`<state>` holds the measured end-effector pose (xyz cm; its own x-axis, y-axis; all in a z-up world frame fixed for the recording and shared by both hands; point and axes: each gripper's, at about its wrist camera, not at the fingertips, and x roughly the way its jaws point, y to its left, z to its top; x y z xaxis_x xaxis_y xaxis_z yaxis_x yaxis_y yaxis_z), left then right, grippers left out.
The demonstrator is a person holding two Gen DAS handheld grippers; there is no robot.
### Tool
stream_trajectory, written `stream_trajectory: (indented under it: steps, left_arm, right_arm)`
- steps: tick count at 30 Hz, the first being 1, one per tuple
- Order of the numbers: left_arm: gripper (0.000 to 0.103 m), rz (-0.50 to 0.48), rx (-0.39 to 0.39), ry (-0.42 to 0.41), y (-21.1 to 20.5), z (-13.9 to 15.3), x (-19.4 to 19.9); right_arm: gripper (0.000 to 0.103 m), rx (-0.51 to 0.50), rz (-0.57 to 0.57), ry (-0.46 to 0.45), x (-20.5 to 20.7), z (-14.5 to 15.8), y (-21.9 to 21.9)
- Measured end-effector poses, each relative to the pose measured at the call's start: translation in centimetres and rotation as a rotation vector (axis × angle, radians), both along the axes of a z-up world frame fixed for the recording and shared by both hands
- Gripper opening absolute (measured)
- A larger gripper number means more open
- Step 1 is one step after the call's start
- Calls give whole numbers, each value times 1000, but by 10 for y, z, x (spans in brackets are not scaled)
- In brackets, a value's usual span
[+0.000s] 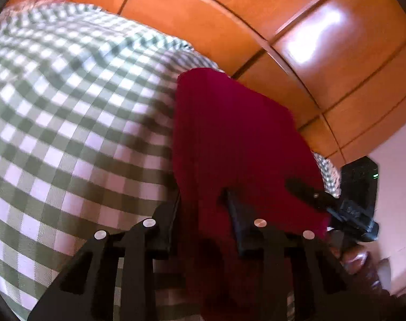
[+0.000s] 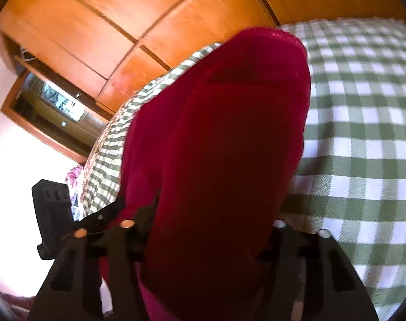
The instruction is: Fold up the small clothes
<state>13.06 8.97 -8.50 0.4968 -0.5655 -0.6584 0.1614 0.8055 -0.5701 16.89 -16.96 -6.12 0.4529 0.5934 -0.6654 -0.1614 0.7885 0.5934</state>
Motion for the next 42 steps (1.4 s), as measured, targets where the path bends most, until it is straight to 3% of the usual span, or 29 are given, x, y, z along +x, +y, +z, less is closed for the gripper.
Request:
stream_trajectory:
  steps: [8, 15, 20, 23, 25, 27, 31, 33, 35, 38, 40, 42]
  left_arm:
    - [24, -176, -16, -84, -64, 34, -6]
    - [24, -446, 33, -182, -212, 74, 7]
    - [24, -567, 87, -169, -310, 73, 15]
    - [24, -633, 187, -136, -361, 53, 13]
    - [34, -651, 306, -119, -388, 30, 6]
    - [43, -628, 345, -171, -394, 21, -2]
    - [43, -591, 324, -160, -378, 31, -4]
    - [43, -580, 339, -198, -363, 40, -13]
    - [43, -563, 358, -232, -357, 43, -17]
    - [43, -535, 386, -240, -352, 43, -21]
    - [46, -517, 402, -224, -358, 37, -18]
    - [52, -501, 426, -231, -360, 30, -17]
  right_arm:
    - [43, -24, -103, -139, -52, 53, -46]
    - [43, -103, -326, -236, -106, 99, -153]
    - [43, -136, -520, -182, -137, 82, -239]
    - [45, -147, -611, -97, -150, 51, -272]
    - [54, -154, -670, -17, -154, 22, -285]
    - [73, -137, -719, -11, -165, 5, -292]
    - [83, -197, -756, -22, -176, 19, -291]
    - [83, -305, -784, -59, -183, 39, -286]
    - [82, -349, -805, -103, -189, 57, -280]
    - [67, -396, -794, -162, -193, 77, -273]
    - [60, -424, -762, -159, -190, 74, -256]
    - [55, -459, -710, -75, -180, 51, -249]
